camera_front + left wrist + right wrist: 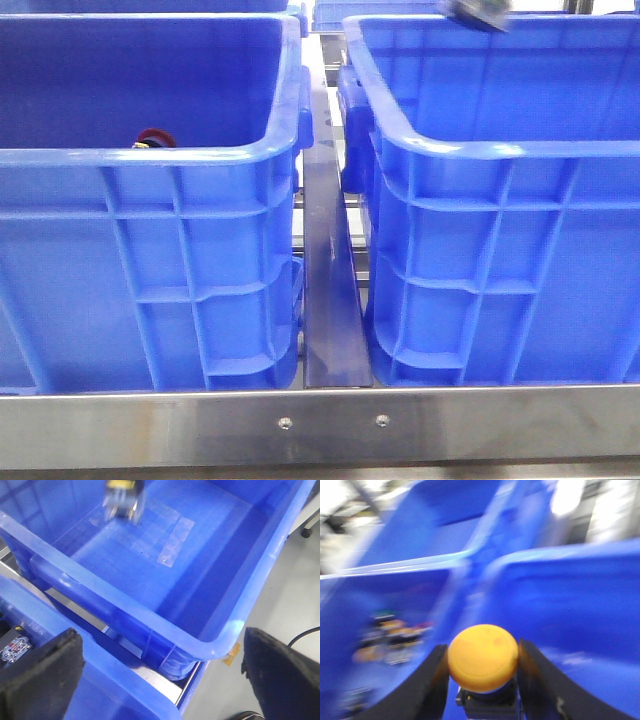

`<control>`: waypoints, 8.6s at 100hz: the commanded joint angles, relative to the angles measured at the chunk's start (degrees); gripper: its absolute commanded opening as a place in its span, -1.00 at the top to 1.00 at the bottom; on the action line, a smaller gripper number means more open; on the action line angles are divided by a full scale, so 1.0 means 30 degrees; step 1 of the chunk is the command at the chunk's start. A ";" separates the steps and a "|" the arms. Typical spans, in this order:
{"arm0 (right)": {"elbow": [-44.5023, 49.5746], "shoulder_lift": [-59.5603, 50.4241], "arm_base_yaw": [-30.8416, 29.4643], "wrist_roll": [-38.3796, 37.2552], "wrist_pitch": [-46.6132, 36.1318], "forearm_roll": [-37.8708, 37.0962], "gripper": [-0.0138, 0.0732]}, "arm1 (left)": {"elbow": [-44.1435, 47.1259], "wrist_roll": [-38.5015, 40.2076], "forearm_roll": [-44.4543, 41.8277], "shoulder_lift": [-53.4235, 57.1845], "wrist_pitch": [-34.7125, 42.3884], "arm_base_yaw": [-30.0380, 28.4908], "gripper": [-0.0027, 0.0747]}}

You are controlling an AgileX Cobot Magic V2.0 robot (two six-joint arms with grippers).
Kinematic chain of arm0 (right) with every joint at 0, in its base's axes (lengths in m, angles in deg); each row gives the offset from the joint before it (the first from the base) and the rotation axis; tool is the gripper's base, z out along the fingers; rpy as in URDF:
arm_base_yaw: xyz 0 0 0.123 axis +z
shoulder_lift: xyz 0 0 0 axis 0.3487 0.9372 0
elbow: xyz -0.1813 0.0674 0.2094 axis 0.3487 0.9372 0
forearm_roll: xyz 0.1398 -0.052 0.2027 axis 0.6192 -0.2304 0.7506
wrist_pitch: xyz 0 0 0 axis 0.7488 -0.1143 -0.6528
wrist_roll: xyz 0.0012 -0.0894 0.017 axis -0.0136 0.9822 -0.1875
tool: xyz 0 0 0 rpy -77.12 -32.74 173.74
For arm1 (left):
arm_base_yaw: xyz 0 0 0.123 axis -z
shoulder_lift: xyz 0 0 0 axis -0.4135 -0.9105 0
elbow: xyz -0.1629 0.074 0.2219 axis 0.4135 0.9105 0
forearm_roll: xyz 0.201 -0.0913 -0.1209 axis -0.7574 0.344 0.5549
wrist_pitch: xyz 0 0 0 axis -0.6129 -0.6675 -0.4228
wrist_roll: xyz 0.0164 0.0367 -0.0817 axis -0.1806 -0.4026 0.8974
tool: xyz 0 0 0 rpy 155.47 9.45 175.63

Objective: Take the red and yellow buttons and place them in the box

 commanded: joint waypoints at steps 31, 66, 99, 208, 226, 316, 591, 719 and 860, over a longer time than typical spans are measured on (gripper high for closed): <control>-0.1007 0.2888 -0.0111 0.3375 -0.7156 0.1868 0.29 | -0.0687 -0.0012 0.0202 0.0611 0.1505 -0.0042 -0.62; -0.3955 0.7437 -0.0111 0.3453 -0.6009 0.2744 0.29 | -0.0687 -0.0012 0.0202 0.0611 0.2047 -0.0042 -0.62; -0.4386 0.9604 0.0330 0.3453 -0.6461 0.3244 0.29 | -0.0687 -0.0012 0.0202 0.0611 0.2122 -0.0042 -0.62; -0.4368 0.8605 0.0388 0.3453 -0.5621 0.2955 -0.28 | -0.0687 -0.0012 0.0202 0.0611 0.2161 -0.0042 -0.62; -0.4329 0.7945 0.0367 0.3453 -0.5617 0.2259 -0.28 | -0.0687 0.0408 0.0123 0.0611 0.2163 -0.0775 -0.62; -0.3031 0.4159 0.0367 0.3453 -0.5571 0.1131 -0.28 | -0.0722 0.4111 0.0237 -0.6100 0.4269 -1.0017 -0.62; -0.2997 0.2342 0.3171 -0.4538 0.8769 0.1537 -0.33 | -0.0819 0.3989 0.0191 -0.0152 0.3010 -0.0183 0.58; -0.3300 0.2422 -0.1527 0.5937 0.0409 -0.0341 0.24 | -0.0985 0.3492 -0.0650 0.0254 0.2360 -0.0253 -0.53; -0.4551 0.9936 -0.1312 0.8808 -1.1000 0.0063 -0.05 | -0.0985 0.3492 -0.0674 0.0254 0.2475 -0.0253 -0.53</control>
